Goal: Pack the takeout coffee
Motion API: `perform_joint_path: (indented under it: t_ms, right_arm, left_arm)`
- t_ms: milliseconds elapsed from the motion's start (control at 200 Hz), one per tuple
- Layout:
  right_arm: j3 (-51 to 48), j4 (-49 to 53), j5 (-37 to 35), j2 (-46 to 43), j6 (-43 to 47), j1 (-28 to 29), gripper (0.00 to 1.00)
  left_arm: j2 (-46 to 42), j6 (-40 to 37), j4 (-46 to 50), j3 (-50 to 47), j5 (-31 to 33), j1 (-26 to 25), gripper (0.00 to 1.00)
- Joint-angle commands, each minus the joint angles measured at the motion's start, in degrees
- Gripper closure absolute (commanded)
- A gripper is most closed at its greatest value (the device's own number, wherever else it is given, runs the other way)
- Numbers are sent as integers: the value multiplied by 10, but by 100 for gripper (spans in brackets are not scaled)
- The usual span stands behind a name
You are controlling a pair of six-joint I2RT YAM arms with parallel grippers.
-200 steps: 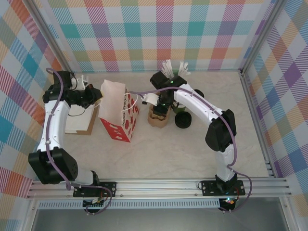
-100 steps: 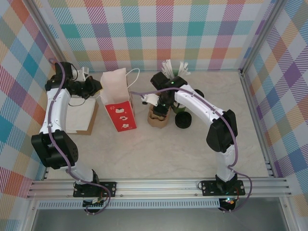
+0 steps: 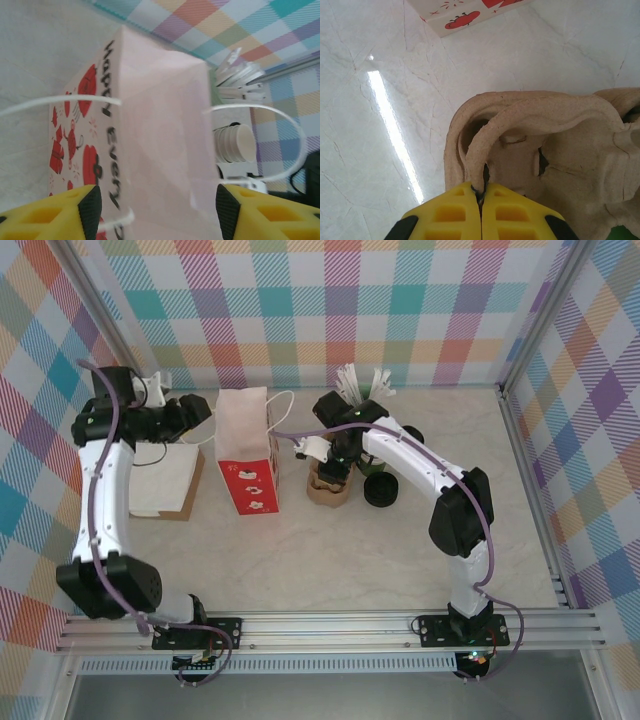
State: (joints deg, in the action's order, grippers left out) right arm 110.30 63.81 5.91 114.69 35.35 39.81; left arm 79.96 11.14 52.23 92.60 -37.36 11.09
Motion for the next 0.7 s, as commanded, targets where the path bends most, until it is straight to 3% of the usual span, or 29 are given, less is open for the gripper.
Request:
perform_joint_path:
  t_ms: [0,225,350,485,695]
  right_arm:
    - [-5,-3,22,-31,-10,-2,96]
    - [-15,-14,25,-36,-12,-1,97]
    - [-20,-13,22,-36,-13,0,97]
    - [-32,-16,17,-42,-17,1,97]
    - [-42,-24,16,-48,-24,2,97]
  left_arm:
    - [-94,22,28,-56,1,9,38]
    - [-271,95,53,-219,-78,-7,44]
    - [-312,178,-16,-318,-73,-74,46]
    - [-350,279,-130,-404,-25,-140,46]
    - [-317,374,-261,-475,71,-277,46]
